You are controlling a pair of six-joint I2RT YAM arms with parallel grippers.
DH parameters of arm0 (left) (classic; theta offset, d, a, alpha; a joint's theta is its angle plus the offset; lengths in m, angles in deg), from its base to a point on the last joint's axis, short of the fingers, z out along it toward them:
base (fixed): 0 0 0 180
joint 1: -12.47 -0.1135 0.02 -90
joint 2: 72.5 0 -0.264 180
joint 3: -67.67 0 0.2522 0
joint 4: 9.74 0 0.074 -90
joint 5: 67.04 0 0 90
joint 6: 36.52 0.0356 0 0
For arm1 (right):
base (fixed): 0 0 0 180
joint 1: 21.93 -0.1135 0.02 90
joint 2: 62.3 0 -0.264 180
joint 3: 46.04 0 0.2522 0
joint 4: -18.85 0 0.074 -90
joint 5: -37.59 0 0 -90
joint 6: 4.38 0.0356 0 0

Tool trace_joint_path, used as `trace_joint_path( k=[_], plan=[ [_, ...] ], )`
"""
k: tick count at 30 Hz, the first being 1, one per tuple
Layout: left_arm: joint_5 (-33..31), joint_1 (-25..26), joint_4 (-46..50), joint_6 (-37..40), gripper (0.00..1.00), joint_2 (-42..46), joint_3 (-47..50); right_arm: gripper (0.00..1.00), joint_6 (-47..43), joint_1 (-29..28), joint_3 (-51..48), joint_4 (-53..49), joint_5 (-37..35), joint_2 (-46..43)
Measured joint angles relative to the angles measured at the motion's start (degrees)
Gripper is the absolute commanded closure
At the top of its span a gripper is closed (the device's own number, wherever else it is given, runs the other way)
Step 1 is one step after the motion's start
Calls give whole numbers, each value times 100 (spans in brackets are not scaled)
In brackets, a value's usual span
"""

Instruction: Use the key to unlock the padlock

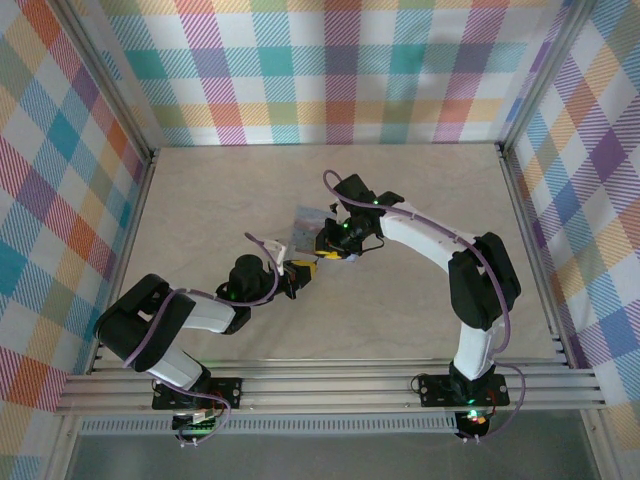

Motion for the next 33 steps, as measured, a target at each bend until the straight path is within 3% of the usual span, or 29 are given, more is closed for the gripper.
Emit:
trace_joint_path(
  k=[33],
  plan=[
    [0,-22,-42,-2,100,-166,-50,100,129,33,-127,197,151,-66]
  ],
)
